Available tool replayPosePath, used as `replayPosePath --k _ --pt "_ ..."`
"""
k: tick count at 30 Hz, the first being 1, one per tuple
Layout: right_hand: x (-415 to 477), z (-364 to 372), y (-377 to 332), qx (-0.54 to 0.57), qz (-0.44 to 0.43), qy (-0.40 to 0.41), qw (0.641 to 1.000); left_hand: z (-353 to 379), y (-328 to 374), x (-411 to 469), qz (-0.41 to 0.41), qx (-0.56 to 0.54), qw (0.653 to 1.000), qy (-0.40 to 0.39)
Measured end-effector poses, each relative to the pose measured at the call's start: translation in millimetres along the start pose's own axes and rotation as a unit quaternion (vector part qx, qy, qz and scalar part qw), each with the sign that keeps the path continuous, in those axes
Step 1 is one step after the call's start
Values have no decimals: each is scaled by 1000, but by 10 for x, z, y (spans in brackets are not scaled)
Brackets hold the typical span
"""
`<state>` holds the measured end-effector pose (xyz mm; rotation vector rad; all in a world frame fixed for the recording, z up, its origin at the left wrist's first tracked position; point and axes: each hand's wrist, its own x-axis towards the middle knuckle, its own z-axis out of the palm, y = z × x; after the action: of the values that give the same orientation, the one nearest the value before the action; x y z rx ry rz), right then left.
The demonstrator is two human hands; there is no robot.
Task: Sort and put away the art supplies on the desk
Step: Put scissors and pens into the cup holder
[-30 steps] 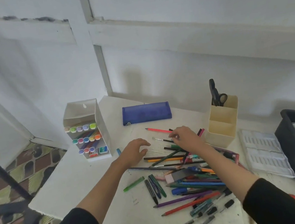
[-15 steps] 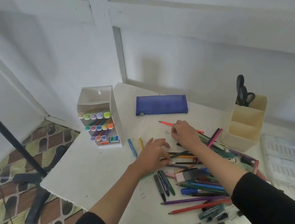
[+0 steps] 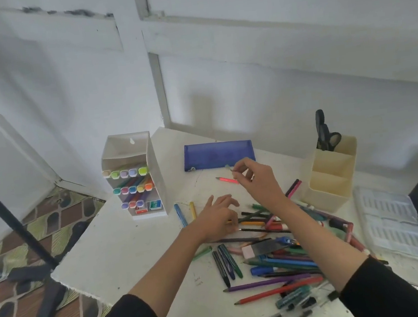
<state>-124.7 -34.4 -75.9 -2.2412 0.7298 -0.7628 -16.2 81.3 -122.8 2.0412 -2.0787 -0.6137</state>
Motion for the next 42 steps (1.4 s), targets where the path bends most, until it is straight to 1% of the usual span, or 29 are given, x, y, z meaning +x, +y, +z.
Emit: replayPosePath --k 4,6,8,10,12,14,17,19,21,23,25,27,29,31,35,38,40,42 --pt "-23 -139 -68 66 0 51 997 -192 -76 -49 -23 -97 994 41" --pt "-22 -197 -76 77 2 73 994 -315 -129 -85 -38 -171 983 60" --pt "-11 -262 -81 80 8 98 992 -433 -161 -111 -52 -217 969 103" --pt "1 -342 -95 88 17 119 989 -547 -164 -119 -59 -236 957 158" --pt "11 -448 -117 94 24 139 986 -674 -132 -107 -47 -259 943 203" --pt "27 -595 -136 88 25 156 983 -815 -69 -73 -34 -281 931 231" --pt "48 -899 -132 64 10 192 979 -1041 81 39 -18 -316 914 255" --pt "60 -1129 -95 26 -3 226 974 -1201 228 162 6 -318 909 267" --pt "82 -1365 -25 -24 -15 276 961 -1355 413 315 38 -309 904 294" --pt "110 -1588 41 -51 -13 325 944 -1486 628 476 71 -310 890 326" --pt "152 -1799 83 -54 -2 363 930 -1600 870 676 91 -312 876 357" --pt "194 -1957 113 -38 20 381 923 -1675 1098 890 100 -306 868 378" --pt "233 -2071 164 -23 44 388 920 -1701 1285 1100 106 -287 876 373" --pt "265 -2149 229 -15 63 384 921 -1698 1413 1279 102 -251 895 354" --pt "314 -2184 358 -23 104 348 931 -1648 1507 1564 90 -150 931 321" --pt "311 -2161 436 -22 111 326 939 -1604 1543 1695 64 -121 951 278" --pt "275 -2140 442 -26 106 318 942 -1582 1535 1699 55 -110 954 273" --pt "224 -2108 449 -44 96 318 942 -1560 1483 1673 52 -115 951 283"
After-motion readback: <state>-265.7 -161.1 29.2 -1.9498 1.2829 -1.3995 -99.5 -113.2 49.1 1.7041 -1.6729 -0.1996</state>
